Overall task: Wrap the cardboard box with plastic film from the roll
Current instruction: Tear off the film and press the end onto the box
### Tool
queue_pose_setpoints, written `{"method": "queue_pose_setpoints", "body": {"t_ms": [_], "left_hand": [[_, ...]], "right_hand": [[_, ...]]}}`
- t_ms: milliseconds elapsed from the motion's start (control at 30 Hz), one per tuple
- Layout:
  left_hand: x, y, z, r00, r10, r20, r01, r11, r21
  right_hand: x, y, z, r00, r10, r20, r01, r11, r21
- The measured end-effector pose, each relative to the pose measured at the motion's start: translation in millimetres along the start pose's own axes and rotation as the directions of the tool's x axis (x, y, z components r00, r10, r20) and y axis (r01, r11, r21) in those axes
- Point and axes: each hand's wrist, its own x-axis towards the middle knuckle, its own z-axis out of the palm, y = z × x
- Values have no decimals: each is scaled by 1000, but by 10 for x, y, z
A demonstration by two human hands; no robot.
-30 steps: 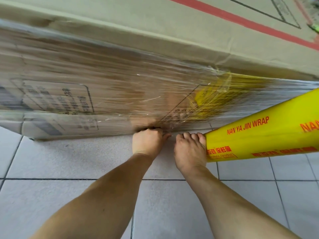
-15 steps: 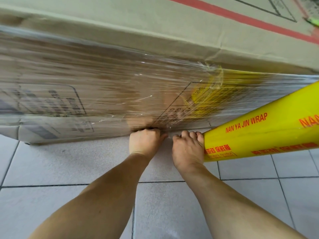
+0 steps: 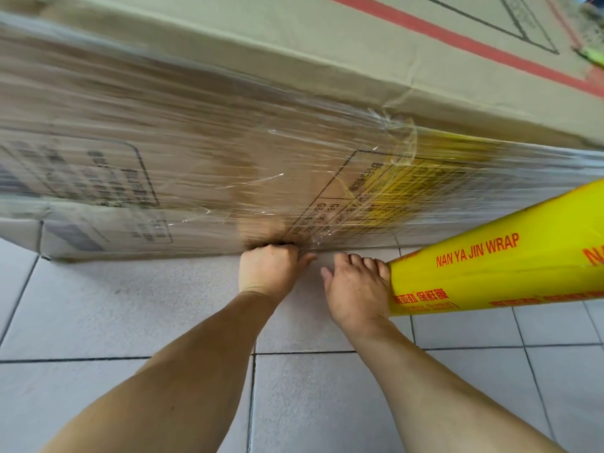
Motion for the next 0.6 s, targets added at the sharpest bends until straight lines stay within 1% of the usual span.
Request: {"method": "queue_pose_setpoints", "body": {"t_ms": [100, 167, 200, 233, 267, 333, 367, 400, 467, 533, 600], "left_hand": [[-5, 2, 28, 999, -34, 7, 35, 993, -110], [0, 11, 43, 997, -65, 36, 72, 969, -235], [2, 14, 53, 996, -77, 40, 86, 950, -300], [5, 15, 55, 995, -92, 40, 101, 929, -356], [9, 16, 54, 993, -110, 37, 116, 910, -399], [16, 24, 61, 990, -139, 40, 142, 882, -450], [16, 32, 64, 988, -146, 42, 148, 871, -468], [17, 42, 63, 987, -153, 44, 155, 861, -484], [32, 49, 51, 985, -165, 58, 171, 837, -520], [45, 46, 25, 981, -171, 90, 192, 815, -547], [42, 40, 19, 977, -164, 134, 211, 797, -566]], "right_hand": [[-2, -47, -179, 997, -9, -77, 16, 996, 92], [-2, -74, -356, 985, 9, -173, 32, 972, 234], [-20, -78, -460, 975, 41, -220, 37, 940, 339], [-47, -75, -575, 963, 89, -255, 41, 884, 465], [-71, -67, -682, 951, 150, -271, 46, 797, 602], [-101, -65, -931, 922, 276, -271, 78, 553, 829], [-82, -68, -1056, 914, 319, -250, 96, 430, 898], [-45, -73, -1186, 914, 344, -214, 98, 327, 940], [37, -69, -1403, 929, 344, -138, 77, 187, 979], [61, -60, -1538, 942, 323, -91, 65, 91, 994], [36, -34, -1582, 952, 303, -50, 46, 20, 999]]}}
